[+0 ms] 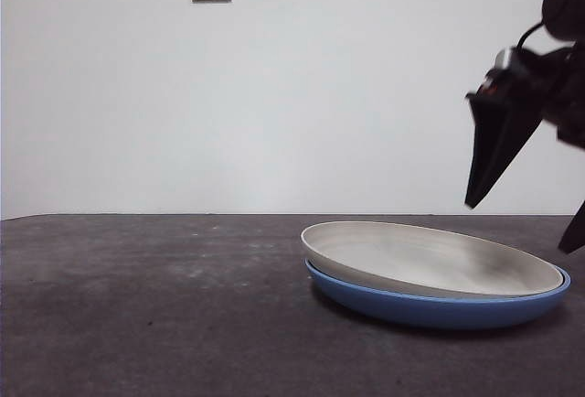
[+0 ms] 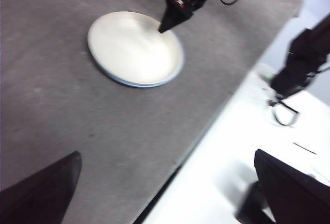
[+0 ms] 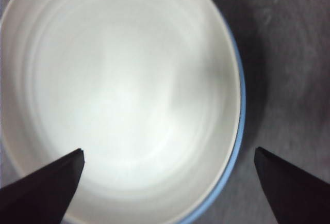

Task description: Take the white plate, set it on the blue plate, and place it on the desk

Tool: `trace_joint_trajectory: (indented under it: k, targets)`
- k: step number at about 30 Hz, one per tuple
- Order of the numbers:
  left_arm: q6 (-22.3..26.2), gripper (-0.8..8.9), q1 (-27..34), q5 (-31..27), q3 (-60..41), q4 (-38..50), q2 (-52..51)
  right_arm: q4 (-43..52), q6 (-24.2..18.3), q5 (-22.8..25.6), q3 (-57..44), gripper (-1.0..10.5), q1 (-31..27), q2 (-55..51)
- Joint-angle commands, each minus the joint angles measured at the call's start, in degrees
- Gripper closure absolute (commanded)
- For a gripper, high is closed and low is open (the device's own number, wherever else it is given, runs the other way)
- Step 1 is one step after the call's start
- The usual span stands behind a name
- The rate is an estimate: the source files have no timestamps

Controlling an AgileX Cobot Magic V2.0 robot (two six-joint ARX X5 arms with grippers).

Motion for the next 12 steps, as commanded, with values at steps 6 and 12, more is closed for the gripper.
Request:
trace_joint_trajectory:
  k: [6,12]
  targets:
    - [-3.61,1.84,-0.2,-4.2,-4.39,2.67,-4.31,5.77,-0.28,1.81,0.46,4.1,-0.2,5.92]
    - [-3.96,1.84,-0.2,-4.96,-4.96,2.69,-4.55,7.17,-0.31,1.2,0.46,4.2,-0.17,8.33]
